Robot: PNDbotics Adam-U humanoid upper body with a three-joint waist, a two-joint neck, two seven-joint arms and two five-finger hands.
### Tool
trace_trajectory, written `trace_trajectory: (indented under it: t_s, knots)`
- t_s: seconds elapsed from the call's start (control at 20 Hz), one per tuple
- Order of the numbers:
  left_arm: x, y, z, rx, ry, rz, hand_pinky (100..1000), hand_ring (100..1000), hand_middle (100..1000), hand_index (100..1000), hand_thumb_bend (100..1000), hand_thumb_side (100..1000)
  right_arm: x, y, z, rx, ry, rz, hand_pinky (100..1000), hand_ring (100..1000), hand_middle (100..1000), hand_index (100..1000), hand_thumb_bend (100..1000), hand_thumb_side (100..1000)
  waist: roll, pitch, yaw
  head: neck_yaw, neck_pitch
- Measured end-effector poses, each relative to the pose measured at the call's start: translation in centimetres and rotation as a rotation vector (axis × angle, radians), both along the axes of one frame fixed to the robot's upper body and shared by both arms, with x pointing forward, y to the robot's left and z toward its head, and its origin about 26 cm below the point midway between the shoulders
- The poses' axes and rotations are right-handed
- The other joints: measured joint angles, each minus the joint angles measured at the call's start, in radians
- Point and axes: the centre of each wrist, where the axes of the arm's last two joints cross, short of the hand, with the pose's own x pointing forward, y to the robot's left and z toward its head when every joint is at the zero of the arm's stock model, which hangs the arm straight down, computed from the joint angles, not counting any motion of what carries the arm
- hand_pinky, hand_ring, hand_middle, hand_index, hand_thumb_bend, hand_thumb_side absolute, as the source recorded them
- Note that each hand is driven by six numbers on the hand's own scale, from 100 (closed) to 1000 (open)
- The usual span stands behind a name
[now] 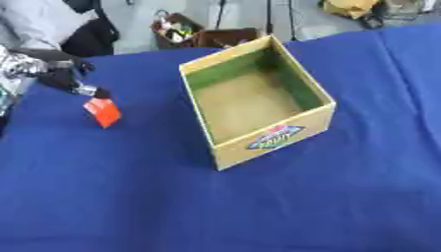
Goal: Pick up objects on the table and place them in the box.
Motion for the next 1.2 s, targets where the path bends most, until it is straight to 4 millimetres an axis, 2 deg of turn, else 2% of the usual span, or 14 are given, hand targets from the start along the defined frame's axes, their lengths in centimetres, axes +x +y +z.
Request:
trace_trajectory:
  t_s: [0.5,0.65,0.95,1.2]
  knots:
    - [-0.2,0.3,0.2,-0.006,-0.001,0.006,514,762,829,992,804,961,0.0,0.0,0.0,-0.002,0.000,0.001,557,406,390,601,100,650,0.000,0.000,0.004,-0.001,0.000]
    - [-0.2,0.4,0.2,-0.006,0.003,0.012,527,774,853,1000,852,954,0.0,0.0,0.0,-0.002,-0.001,0.002,557,406,390,601,100,651,0.000,0.000,0.004,-0.001,0.004]
    - [-0.2,1.3,-0.9,-0.011,0.045,0.094,523,774,859,1000,905,949,0.0,0.0,0.0,-0.003,-0.001,0.003,559,406,389,601,100,650,0.000,0.001,0.000,0.003,0.007]
    - [-0.2,2.1,-2.0,-0.029,0.057,0.145,525,772,844,1000,898,963,0.0,0.0,0.0,-0.003,-0.001,0.003,560,406,388,600,100,649,0.002,0.011,-0.008,0.008,0.007]
